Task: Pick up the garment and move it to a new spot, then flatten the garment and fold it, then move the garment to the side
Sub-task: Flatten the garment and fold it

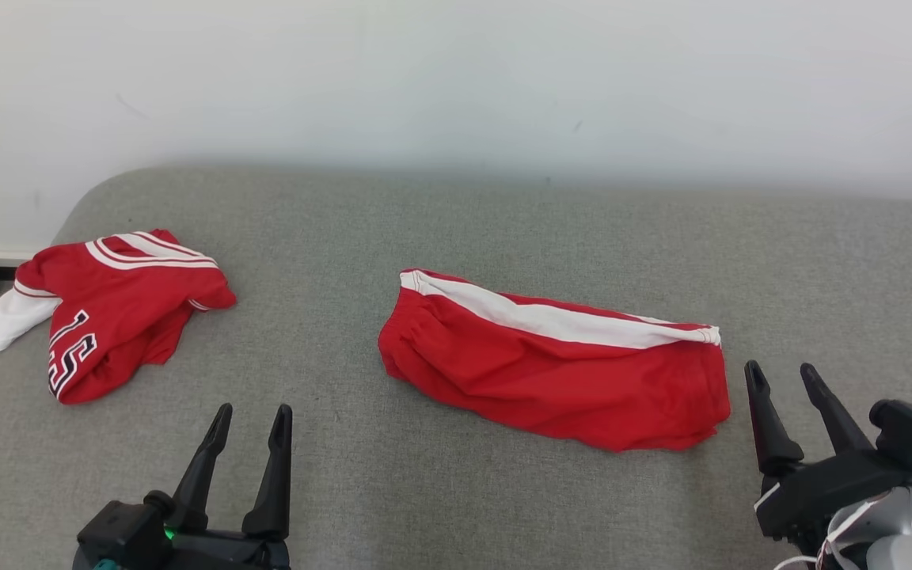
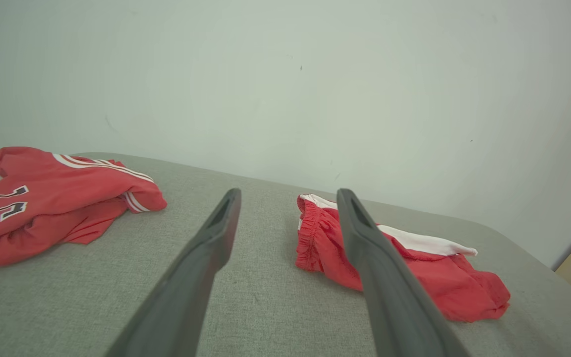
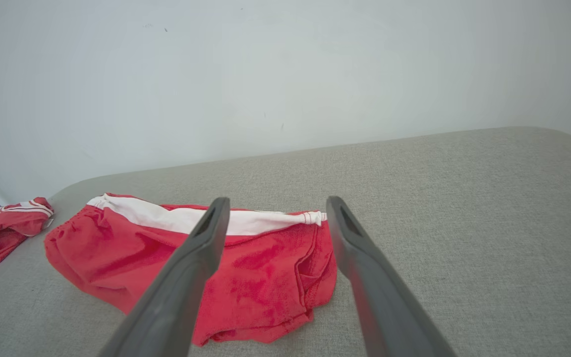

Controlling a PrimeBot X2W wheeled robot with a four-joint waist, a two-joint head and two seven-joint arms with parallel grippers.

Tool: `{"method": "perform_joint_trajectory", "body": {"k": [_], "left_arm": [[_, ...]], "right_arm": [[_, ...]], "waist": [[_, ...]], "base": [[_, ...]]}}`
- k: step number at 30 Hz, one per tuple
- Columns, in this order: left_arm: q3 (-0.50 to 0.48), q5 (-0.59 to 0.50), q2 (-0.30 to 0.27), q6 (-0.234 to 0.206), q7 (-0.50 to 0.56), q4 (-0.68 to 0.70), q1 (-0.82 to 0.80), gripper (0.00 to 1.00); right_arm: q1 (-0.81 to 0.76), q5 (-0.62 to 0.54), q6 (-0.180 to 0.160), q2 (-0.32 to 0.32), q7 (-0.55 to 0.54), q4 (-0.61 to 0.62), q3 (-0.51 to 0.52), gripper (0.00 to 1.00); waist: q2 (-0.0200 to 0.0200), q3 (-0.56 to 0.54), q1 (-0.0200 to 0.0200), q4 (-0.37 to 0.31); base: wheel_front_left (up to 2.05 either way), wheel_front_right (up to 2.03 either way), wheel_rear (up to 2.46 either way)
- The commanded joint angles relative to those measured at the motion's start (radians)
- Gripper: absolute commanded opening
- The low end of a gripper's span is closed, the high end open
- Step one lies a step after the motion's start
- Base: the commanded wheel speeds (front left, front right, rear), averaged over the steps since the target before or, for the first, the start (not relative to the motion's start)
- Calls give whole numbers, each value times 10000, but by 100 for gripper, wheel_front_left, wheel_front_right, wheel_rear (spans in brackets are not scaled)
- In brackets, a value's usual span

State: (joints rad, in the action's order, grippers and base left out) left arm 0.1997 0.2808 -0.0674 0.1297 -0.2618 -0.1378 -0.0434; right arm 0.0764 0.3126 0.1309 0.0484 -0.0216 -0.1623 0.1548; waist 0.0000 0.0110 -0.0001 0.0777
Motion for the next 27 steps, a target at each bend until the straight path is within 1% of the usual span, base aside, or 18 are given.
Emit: {"method": "perform_joint_trajectory", "body": {"k": [1, 6, 11, 21, 27], "left_arm": [[-77, -19, -83, 11, -46, -42, 149, 100], [-323, 44, -79, -67, -46, -215, 301, 100], [-473, 111, -134, -214, -38, -479, 436, 100], [-589, 123, -327, -470, 111, -785, 557, 100], [-552, 193, -388, -473, 96, -723, 576, 100]], "right_arm": [[-156, 30, -3, 41, 229, -87, -29, 100], [-356, -36, -3, 40, 956, -355, -167, 100], [-478, 234, -3, 37, 1390, -713, -187, 100], [-360, 523, -3, 40, 1719, -1389, -383, 100], [-289, 538, -3, 39, 1724, -1538, -397, 100]], "waist": [[0, -123, 1, -51], [0, -302, 1, -206], [0, -365, 1, -352], [0, -418, 1, -591], [0, -359, 1, -595]], "base": [[0, 0, 0], [0, 0, 0], [0, 0, 0], [0, 0, 0], [0, 0, 0]]}}
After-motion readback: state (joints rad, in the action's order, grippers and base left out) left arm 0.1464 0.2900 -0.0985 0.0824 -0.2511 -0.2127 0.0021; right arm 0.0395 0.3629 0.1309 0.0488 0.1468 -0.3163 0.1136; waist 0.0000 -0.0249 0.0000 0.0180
